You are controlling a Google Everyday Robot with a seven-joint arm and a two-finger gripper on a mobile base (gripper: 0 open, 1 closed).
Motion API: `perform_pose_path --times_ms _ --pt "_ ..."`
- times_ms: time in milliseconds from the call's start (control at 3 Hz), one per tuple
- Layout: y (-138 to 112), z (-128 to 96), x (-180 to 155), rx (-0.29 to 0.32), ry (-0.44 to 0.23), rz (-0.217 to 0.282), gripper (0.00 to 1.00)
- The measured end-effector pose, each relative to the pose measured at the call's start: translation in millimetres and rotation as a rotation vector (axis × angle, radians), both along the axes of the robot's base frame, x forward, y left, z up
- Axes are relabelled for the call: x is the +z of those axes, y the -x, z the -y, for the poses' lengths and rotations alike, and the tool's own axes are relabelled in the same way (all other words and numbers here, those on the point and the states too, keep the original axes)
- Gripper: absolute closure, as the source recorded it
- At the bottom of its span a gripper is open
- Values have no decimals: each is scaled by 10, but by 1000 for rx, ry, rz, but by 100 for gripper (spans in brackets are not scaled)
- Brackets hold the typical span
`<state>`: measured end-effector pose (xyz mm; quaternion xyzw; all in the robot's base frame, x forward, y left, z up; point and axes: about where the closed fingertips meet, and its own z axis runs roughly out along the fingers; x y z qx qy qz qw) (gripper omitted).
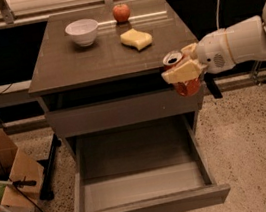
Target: Pick coke can from middle drawer and place on counter
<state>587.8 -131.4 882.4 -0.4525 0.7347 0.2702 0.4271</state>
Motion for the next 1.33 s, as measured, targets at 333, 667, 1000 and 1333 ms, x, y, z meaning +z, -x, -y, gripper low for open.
perform_pose_path --times_ms 333,667,1000,1333 --pt "-58 -12 -63 -45 -36 21 100" --pt "-111 -50 106 -121 -108 108 100" --pt "-320 -51 484 -229 -170 243 100" --pt "-655 53 754 -357 -200 339 100"
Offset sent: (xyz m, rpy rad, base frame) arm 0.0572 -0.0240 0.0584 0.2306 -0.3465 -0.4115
